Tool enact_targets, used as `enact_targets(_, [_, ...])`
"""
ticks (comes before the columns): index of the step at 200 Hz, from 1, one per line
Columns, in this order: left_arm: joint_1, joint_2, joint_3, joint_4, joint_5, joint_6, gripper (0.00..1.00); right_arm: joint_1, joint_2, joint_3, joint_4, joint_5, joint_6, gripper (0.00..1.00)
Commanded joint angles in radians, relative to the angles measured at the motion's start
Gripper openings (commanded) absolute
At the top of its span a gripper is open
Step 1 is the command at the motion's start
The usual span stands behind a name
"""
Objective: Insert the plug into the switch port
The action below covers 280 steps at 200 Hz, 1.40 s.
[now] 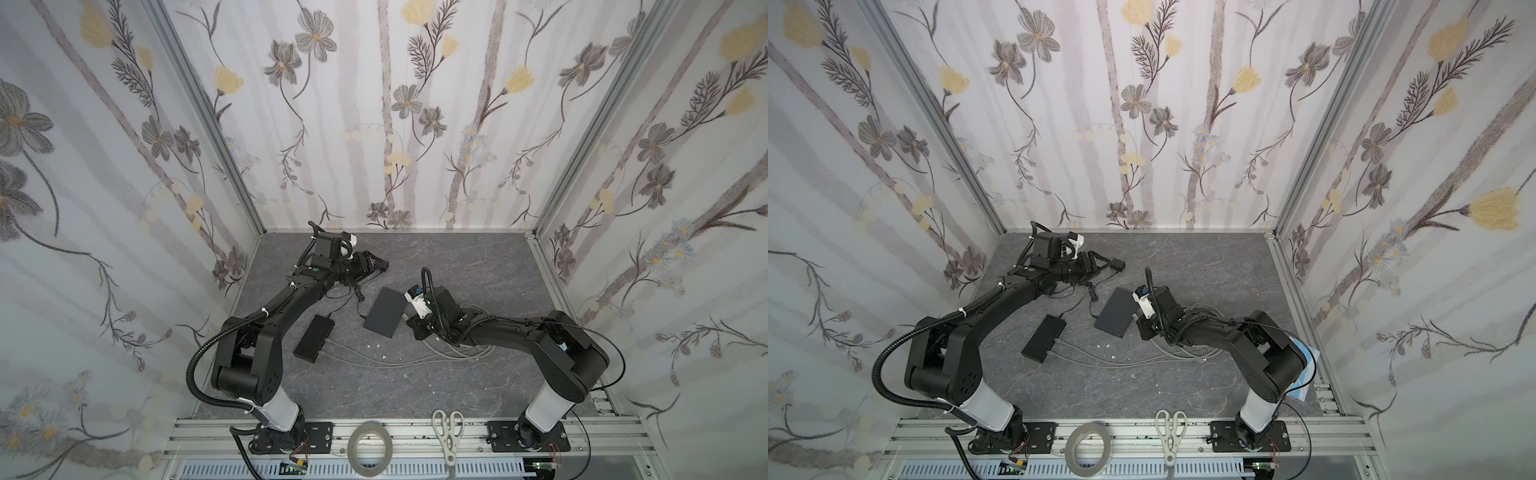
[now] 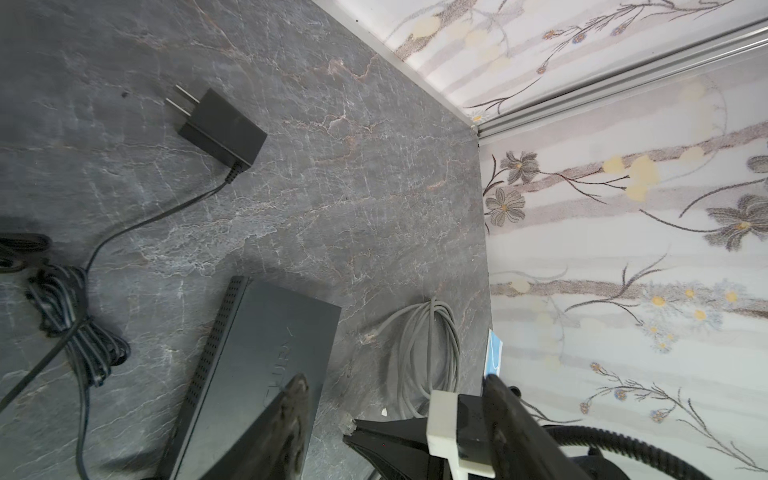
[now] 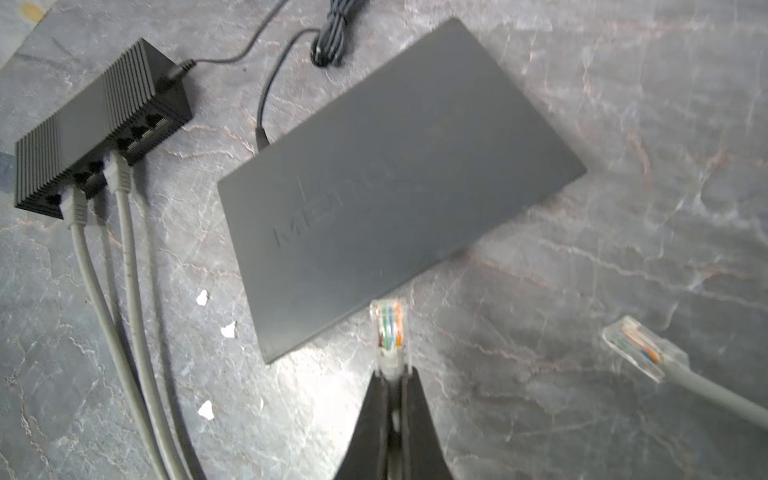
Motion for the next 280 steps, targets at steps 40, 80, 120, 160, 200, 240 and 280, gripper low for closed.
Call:
enact_targets(40, [-0.006, -0.059, -0.013, 0.084, 0.097, -0.084, 0.69, 0.022, -0.12, -0.15, 0.125, 0.057, 0.098, 0.0])
enact_targets(80, [0.002, -0.092, -0.002, 0.031, 0.061, 0.007, 0.7, 0.02, -0.109, -0.122, 0.092, 0.025, 0.056, 0.0])
enact_targets(120, [0.063, -0.059, -0.004, 0.037, 0.077, -0.001, 0.69, 0.007, -0.087, -0.097, 0.114, 0.001, 0.016, 0.0])
enact_targets(160, [0.091, -0.043, -0.004, 0.047, 0.091, -0.041, 0.69, 0.005, -0.075, -0.104, 0.115, 0.022, -0.005, 0.0])
enact_targets(200, [0.091, -0.043, 0.0, 0.063, 0.096, -0.063, 0.69, -0.004, -0.069, -0.158, 0.124, 0.056, -0.049, 0.0])
enact_targets(240, [0.091, -0.048, 0.028, -0.025, 0.047, 0.015, 0.69, -0.003, -0.129, -0.216, 0.139, 0.068, -0.032, 0.0])
enact_targets(280, [0.09, -0.05, 0.042, -0.068, 0.024, 0.054, 0.69, -0.019, -0.158, -0.236, 0.14, 0.1, -0.072, 0.0])
